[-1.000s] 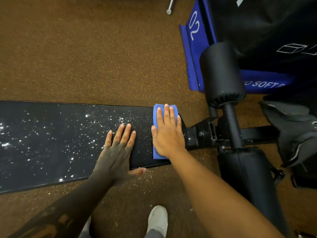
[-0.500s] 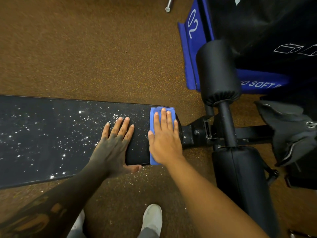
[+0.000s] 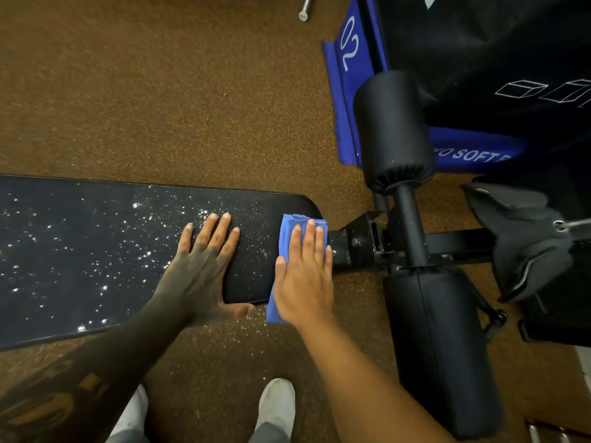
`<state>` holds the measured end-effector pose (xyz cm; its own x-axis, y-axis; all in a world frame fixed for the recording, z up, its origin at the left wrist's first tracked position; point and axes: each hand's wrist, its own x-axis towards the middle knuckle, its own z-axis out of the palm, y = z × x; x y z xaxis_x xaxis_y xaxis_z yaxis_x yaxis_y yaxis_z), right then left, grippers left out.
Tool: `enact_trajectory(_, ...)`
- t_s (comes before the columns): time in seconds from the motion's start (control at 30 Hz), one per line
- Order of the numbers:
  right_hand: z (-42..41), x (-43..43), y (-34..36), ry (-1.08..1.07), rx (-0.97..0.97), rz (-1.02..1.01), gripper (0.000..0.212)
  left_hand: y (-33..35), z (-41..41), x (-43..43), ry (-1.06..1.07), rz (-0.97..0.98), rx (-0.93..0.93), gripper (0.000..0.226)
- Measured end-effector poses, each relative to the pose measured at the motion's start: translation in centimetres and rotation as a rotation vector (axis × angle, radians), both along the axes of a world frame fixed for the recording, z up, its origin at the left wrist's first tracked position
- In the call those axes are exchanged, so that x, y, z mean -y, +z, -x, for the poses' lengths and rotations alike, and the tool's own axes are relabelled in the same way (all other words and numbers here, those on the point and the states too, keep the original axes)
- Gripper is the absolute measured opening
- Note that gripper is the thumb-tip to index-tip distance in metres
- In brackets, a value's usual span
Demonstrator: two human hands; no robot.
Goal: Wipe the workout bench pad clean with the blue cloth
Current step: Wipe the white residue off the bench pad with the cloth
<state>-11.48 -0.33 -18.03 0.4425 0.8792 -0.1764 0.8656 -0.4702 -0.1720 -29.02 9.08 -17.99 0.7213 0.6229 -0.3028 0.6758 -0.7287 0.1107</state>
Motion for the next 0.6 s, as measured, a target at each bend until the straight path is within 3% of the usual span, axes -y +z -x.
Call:
enact_trajectory(0.2, -2.1, -5.8, 0.1, -0.323, -0.054, -0.019, 0.066, 0.0, 0.2, -0.3, -0.004, 0.017, 0.014, 0.143)
enact_trajectory(0.4, 0.4, -0.5, -0.2, -0.136, 0.0, -0.019, 0.068, 0.3, 0.4, -0.4, -0.011, 0.022, 0.03, 0.143)
enact_trajectory(0.6, -2.6, -5.1, 0.2, -0.284, -0.078, -0.01, 0.064, 0.3, 1.3, -1.1, -0.035, 0.015, 0.004, 0.146)
